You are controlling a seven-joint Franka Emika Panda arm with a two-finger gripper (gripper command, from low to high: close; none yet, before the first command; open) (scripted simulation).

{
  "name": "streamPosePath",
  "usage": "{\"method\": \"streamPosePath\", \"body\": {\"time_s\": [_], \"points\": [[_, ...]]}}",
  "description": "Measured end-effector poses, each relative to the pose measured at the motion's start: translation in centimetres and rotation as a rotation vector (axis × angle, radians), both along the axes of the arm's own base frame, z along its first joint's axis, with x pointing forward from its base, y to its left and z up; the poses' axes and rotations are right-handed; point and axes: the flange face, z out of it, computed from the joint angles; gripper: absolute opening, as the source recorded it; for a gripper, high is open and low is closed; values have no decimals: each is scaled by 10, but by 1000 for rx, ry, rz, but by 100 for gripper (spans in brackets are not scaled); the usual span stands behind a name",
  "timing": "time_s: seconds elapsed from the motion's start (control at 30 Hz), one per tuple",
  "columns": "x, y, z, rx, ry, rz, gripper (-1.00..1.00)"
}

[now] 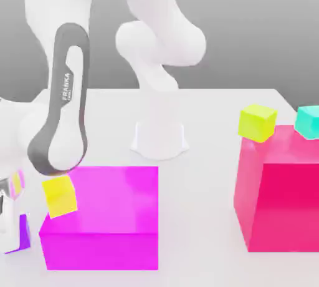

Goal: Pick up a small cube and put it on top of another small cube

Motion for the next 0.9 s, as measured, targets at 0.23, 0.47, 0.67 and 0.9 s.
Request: {"method": "streamPosePath", "body": {"time_s": [0.23, 0.47, 0.67, 0.9], "points": [[37, 30, 31, -76, -1, 285, -100], [101, 130, 90, -43, -46, 634, -100], [105, 280, 157, 45, -77, 1100, -100], [50, 393, 232, 80, -81, 1569, -100]]}}
